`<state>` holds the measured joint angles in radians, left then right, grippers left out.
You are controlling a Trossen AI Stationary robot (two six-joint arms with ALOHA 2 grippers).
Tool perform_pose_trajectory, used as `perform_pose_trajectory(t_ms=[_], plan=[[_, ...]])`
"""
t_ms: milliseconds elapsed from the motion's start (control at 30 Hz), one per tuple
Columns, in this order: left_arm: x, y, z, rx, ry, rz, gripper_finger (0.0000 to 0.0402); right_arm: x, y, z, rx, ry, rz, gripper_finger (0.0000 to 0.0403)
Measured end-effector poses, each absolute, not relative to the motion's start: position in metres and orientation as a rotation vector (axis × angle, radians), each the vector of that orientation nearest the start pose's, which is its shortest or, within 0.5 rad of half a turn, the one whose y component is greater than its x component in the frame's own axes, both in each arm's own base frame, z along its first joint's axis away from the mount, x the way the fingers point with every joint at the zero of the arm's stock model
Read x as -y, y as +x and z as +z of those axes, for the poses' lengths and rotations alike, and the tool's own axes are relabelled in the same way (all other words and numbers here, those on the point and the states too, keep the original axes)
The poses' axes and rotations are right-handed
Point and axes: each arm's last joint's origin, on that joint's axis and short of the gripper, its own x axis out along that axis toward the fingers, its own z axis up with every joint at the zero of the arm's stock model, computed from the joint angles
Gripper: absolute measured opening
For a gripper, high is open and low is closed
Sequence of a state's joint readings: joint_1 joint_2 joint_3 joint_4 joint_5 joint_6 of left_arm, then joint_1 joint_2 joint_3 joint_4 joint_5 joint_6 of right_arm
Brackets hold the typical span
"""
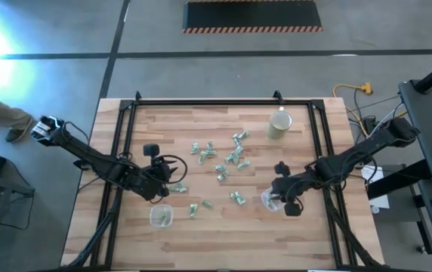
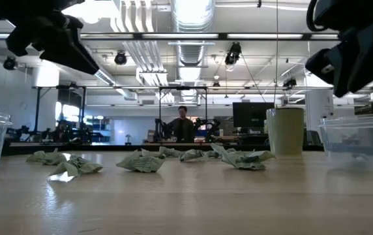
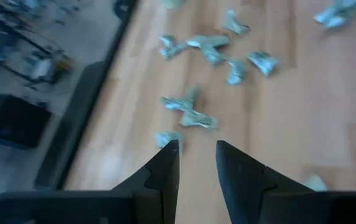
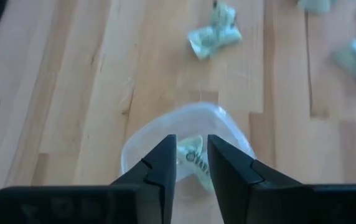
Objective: Pick and place Stevia / Truvia into bins
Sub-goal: Put the stevia packet into the left transparent container
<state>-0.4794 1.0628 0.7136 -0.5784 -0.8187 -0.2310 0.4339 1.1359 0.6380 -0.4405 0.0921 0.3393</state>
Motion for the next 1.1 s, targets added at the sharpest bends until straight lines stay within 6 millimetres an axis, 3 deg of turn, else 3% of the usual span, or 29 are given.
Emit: perform_pose_trajectory(t_ms=[167,400,833,1100], plan=[[0.063,0.182,0.23,-0.82,0.193,0.318,0.0089,-0.088,0.198,0.218,-0.88,-0.01,0.199,0.0078],[0.049,0.165,0.218,-1.071,0.038,0.391,0.0089,-0.089,0.206,0.24,-0.782,-0.177,0.195,0.0063],[0.034,0.162,0.21,-1.173,0.019,0.417,0.0089,-0.086,0.208,0.242,-0.751,-0.284,0.102,0.0063],[0.019,0.168,0.195,-1.225,-0.036,0.274,0.0089,-0.086,0.208,0.242,-0.751,-0.279,0.103,0.0059]])
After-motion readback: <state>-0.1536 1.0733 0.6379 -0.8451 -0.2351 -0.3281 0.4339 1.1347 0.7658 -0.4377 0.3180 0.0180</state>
